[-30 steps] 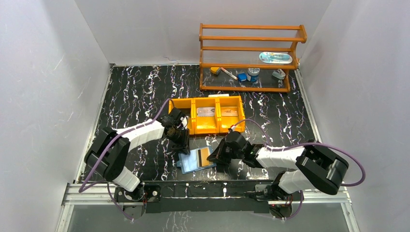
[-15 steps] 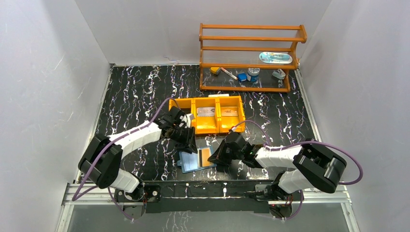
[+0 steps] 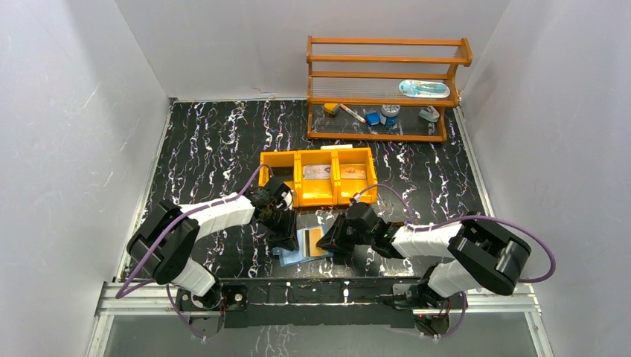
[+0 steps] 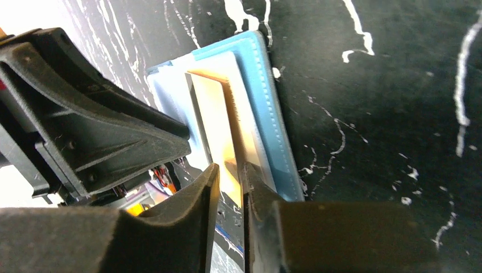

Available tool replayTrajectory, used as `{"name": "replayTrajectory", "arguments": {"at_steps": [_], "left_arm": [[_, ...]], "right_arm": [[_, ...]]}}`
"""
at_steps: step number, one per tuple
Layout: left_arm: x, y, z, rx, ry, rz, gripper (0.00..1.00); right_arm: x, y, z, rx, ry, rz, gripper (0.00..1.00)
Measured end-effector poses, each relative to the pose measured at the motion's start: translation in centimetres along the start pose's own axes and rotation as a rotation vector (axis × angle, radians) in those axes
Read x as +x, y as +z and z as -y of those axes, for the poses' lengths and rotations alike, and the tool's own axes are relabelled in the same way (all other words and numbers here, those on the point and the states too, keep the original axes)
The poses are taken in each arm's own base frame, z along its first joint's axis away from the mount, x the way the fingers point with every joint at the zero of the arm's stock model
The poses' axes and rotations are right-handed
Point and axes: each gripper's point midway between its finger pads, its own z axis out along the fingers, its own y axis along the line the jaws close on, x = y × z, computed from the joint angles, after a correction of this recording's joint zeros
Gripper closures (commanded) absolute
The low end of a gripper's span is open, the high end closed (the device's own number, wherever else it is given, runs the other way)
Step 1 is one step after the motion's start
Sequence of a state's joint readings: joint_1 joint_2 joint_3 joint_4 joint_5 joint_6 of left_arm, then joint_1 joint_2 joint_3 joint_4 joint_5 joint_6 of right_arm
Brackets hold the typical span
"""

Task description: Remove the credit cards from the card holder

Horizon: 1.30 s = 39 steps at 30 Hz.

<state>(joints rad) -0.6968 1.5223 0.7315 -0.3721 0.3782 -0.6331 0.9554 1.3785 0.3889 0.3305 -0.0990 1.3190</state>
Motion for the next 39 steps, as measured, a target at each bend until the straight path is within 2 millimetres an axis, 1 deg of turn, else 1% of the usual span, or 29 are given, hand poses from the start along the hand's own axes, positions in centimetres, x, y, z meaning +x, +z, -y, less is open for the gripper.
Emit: {"name": "replayTrajectory", "arguments": {"at_steps": [5, 9, 10, 12, 18, 19, 20, 27, 34, 39], "left_arm": [[-0.1, 0.0, 0.0, -0.002, -0.012, 0.004, 0.76], [-0.2, -0.1, 0.1, -0.001, -0.013, 0.007, 0.76], [-0.2, -0.1, 0.1, -0.001, -0.013, 0.007, 0.76], [-0.2, -0.1, 0.1, -0.001, -0.012, 0.009, 0.77], [-0.3, -0.2, 0.2, 0.0, -0.009, 0.019, 0.77], [-0.3, -0.3, 0.2, 0.0, -0.009, 0.021, 0.77], [-0.3, -0.3, 0.2, -0.001, -0.01, 0.023, 0.77], [-0.5, -0.7, -0.1, -0.032, 0.0, 0.061, 0.76], [-0.9, -1.2, -0.6, -0.071, 0.01, 0.084, 0.69], [-1.4, -1.8, -1.1, -0.11, 0.037, 0.115, 0.63]], "right_arm": [[0.1, 0.4, -1.0, -0.052, -0.015, -0.014, 0.64], [0.2, 1.1, -1.3, -0.079, -0.012, -0.031, 0.66], [0.2, 1.2, -1.4, -0.085, -0.011, -0.034, 0.67], [0.2, 1.4, -1.5, -0.095, -0.007, -0.035, 0.76], [0.0, 1.8, -1.4, -0.101, 0.007, -0.03, 0.9], [-0.1, 1.7, -1.5, -0.105, 0.007, -0.025, 0.93], [-0.2, 1.6, -1.7, -0.109, 0.005, -0.021, 1.0], [-1.1, 0.0, -2.3, -0.112, -0.025, 0.041, 1.0], [-1.5, -0.8, -2.2, -0.095, -0.046, 0.068, 1.0], [-2.0, -1.5, -3.1, -0.128, -0.084, 0.099, 1.0]]}}
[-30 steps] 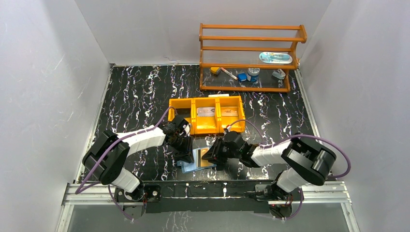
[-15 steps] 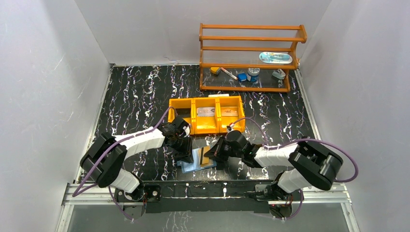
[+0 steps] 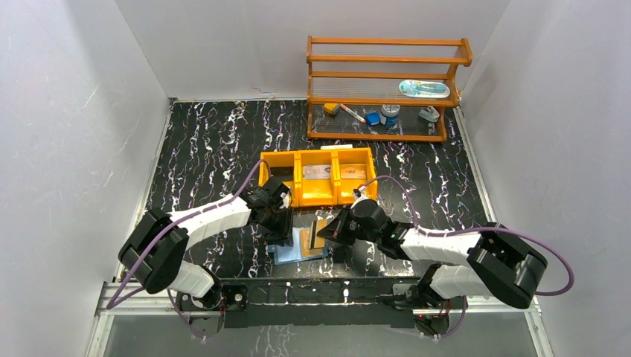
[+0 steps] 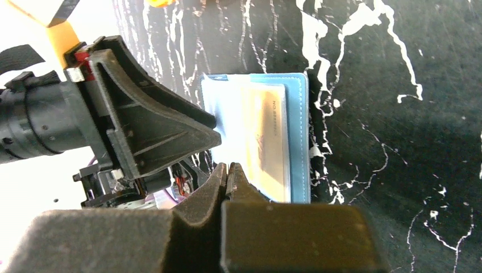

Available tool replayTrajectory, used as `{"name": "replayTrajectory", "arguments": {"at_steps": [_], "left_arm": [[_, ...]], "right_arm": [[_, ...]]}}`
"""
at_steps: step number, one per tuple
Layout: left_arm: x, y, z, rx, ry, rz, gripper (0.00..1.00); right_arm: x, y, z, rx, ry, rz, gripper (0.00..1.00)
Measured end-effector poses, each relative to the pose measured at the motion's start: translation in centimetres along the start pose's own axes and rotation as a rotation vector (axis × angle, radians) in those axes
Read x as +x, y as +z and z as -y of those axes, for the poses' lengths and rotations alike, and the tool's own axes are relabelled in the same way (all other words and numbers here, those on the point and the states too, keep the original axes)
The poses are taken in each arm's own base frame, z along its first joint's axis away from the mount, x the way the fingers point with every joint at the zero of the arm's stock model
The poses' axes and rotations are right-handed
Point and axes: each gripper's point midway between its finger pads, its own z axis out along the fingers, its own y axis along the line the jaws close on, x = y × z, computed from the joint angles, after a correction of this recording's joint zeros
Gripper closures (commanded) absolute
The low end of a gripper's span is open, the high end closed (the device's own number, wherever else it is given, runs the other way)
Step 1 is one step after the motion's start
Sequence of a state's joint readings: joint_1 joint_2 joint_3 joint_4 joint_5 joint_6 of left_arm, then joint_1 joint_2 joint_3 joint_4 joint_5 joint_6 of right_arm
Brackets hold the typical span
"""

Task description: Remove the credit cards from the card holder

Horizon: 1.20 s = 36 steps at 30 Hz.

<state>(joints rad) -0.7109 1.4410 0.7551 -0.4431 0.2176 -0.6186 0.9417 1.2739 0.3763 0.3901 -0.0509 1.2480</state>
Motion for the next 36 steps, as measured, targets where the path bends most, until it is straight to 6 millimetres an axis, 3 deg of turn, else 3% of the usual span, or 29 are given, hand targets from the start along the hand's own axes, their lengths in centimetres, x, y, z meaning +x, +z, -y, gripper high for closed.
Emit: {"name": "replayTrajectory", "arguments": {"at_steps": [5, 9, 12, 18, 23, 26, 30, 33, 36], "left_arm": [[-0.5, -1.2, -1.0, -0.059, 0.019, 0.048, 0.48], [-1.8, -3.5, -0.8, -0.062, 0.037, 0.148, 0.39], [-2.9, -4.9, -0.4, -0.056, 0.046, 0.218, 0.34], [-4.2, -7.1, -0.8, -0.096, 0.054, 0.304, 0.11], [-5.1, -8.4, -2.2, -0.133, 0.031, 0.348, 0.05], [-5.9, -8.8, -4.0, -0.157, -0.031, 0.354, 0.02], [-6.5, -9.8, -6.1, -0.187, -0.089, 0.373, 0.02], [-7.0, -11.0, -6.7, -0.211, -0.077, 0.408, 0.02], [-7.6, -12.5, -7.2, -0.245, -0.056, 0.474, 0.02]], "right_arm": [[-0.9, -0.8, -1.5, -0.052, -0.047, 0.046, 1.0], [-1.8, -1.6, -2.2, -0.074, -0.095, 0.092, 1.0], [-2.6, -2.3, -2.3, -0.069, -0.145, 0.137, 1.0], [-4.7, -3.9, -1.8, -0.013, -0.297, 0.245, 1.0], [-8.0, -5.9, -2.6, 0.07, -0.423, 0.388, 1.0], [-9.9, -6.8, -2.8, 0.142, -0.499, 0.445, 1.0], [-12.9, -7.6, -3.4, 0.266, -0.579, 0.466, 1.0], [-15.5, -8.1, -3.8, 0.349, -0.649, 0.472, 1.0], [-17.0, -8.3, -3.5, 0.399, -0.739, 0.453, 1.0]]}}
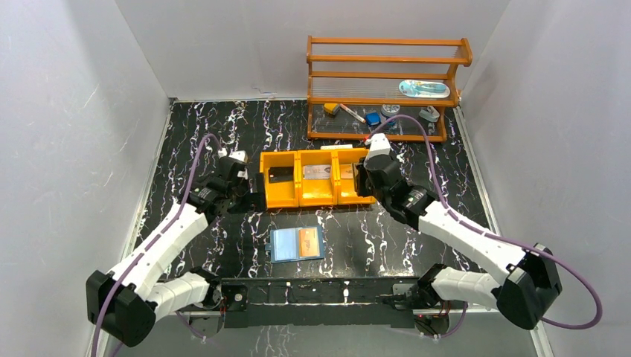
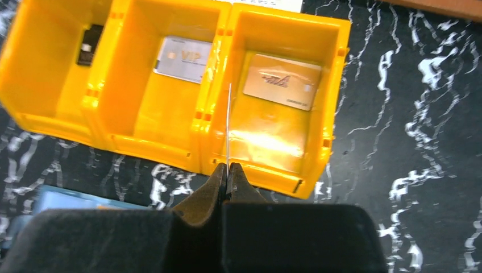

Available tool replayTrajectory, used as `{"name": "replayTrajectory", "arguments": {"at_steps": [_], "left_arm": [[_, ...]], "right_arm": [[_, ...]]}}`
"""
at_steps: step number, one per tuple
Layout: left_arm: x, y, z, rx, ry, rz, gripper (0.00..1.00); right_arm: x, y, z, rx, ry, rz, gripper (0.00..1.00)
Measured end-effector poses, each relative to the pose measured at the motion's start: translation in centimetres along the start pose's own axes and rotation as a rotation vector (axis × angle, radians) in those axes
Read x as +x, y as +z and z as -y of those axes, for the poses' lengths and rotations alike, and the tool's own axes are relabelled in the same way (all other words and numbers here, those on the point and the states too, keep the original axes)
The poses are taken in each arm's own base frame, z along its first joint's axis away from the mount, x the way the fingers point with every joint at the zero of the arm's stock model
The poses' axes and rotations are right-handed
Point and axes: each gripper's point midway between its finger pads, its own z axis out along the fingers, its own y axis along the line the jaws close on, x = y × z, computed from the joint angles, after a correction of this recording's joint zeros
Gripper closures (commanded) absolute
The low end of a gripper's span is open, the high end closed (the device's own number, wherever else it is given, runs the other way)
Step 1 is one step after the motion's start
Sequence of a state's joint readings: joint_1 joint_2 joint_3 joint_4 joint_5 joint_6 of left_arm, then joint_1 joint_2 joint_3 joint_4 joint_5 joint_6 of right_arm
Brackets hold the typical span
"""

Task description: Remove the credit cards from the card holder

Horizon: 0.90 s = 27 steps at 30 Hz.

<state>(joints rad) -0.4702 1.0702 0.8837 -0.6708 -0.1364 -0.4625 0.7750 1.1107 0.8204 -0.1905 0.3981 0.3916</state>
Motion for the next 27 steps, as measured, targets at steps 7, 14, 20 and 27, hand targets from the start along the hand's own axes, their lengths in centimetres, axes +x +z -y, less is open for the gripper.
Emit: {"name": "replayTrajectory", "arguments": {"at_steps": [7, 14, 20, 27], "left_arm": [[-1.0, -1.0, -1.0, -0.008, 0.019, 0.122, 0.02], [-0.5, -0.3, -1.4, -0.016, 0.036, 0.127, 0.02], [-1.6, -0.3, -1.4, -0.023, 0.05, 0.17, 0.02], [-1.5, 0.0, -1.5, -0.023, 0.056, 0.176, 0.02]], "right_arm": [[-0.2, 2.1, 1.0, -0.016, -0.312, -0.09, 1.0], [0.7, 4.7, 1.2, -0.11, -0.653, -0.209, 1.0], [1.4, 6.7, 3.4, -0.129, -0.878, -0.299, 1.0], [0.6, 7.6, 4.5, -0.196, -1.044, -0.284, 1.0]]}}
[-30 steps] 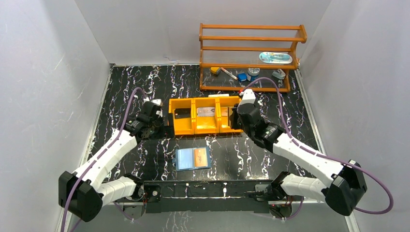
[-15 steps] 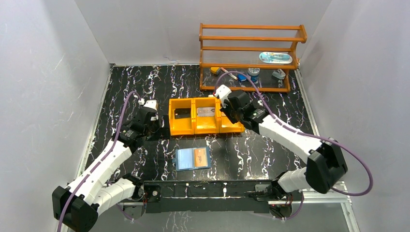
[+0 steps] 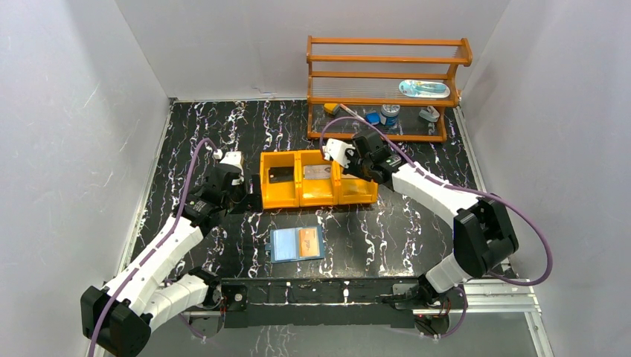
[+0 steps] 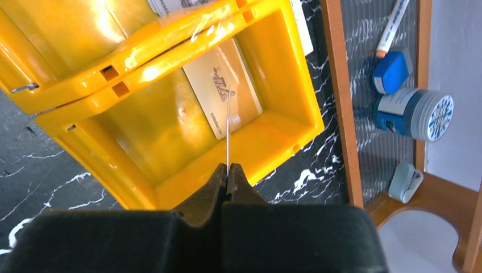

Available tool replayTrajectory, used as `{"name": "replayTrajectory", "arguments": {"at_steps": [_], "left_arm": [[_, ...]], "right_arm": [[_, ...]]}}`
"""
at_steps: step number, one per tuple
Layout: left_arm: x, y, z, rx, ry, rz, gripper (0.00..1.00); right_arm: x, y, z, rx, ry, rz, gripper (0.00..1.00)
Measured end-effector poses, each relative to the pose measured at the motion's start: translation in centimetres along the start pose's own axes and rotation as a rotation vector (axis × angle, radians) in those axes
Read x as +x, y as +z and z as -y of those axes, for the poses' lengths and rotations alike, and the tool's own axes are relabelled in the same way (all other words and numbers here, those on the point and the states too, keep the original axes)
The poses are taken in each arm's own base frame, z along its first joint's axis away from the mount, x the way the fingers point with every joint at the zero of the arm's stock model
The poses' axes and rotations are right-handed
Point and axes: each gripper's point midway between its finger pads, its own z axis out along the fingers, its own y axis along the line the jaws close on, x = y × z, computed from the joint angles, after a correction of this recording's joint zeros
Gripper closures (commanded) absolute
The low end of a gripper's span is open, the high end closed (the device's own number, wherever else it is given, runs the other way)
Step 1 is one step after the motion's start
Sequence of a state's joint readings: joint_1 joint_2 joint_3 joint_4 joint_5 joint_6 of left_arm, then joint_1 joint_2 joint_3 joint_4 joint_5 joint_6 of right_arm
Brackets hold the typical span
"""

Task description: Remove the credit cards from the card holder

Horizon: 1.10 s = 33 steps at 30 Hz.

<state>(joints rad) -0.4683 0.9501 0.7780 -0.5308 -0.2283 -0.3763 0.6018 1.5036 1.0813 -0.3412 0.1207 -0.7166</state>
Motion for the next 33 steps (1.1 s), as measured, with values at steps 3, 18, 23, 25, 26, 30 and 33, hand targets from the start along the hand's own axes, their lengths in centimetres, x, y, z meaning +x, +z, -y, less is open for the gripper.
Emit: {"name": "replayTrajectory", "arguments": {"at_steps": [3, 18, 23, 25, 26, 30, 33], "left_arm": [[-0.1, 0.0, 0.0, 0.002, -0.001, 0.004, 0.02], [-0.2, 0.0, 0.1, 0.002, 0.001, 0.006, 0.02], [-0.2, 0.0, 0.0, 0.0, 0.001, 0.008, 0.02], [-0.2, 0.0, 0.0, -0.003, 0.001, 0.009, 0.02], [-0.2, 0.0, -0.1, -0.005, 0.001, 0.01, 0.02], [-0.3, 0.0, -0.2, -0.011, 0.001, 0.012, 0.02], [-0.3, 0.0, -0.2, -0.012, 0.001, 0.013, 0.02]], "right_arm": [[-0.4, 0.8, 0.2, -0.009, -0.057, 0.015, 1.0], [-0.6, 4.8, 2.1, 0.007, -0.255, 0.062, 1.0], [0.3, 6.7, 1.6, -0.02, -0.292, 0.046, 1.0], [0.4, 7.2, 1.5, -0.019, -0.307, 0.045, 1.0], [0.4, 7.4, 1.6, -0.017, -0.313, 0.046, 1.0], [0.3, 7.9, 1.9, -0.001, -0.337, 0.048, 0.99], [0.5, 8.6, 1.7, -0.003, -0.345, 0.044, 0.97]]}}
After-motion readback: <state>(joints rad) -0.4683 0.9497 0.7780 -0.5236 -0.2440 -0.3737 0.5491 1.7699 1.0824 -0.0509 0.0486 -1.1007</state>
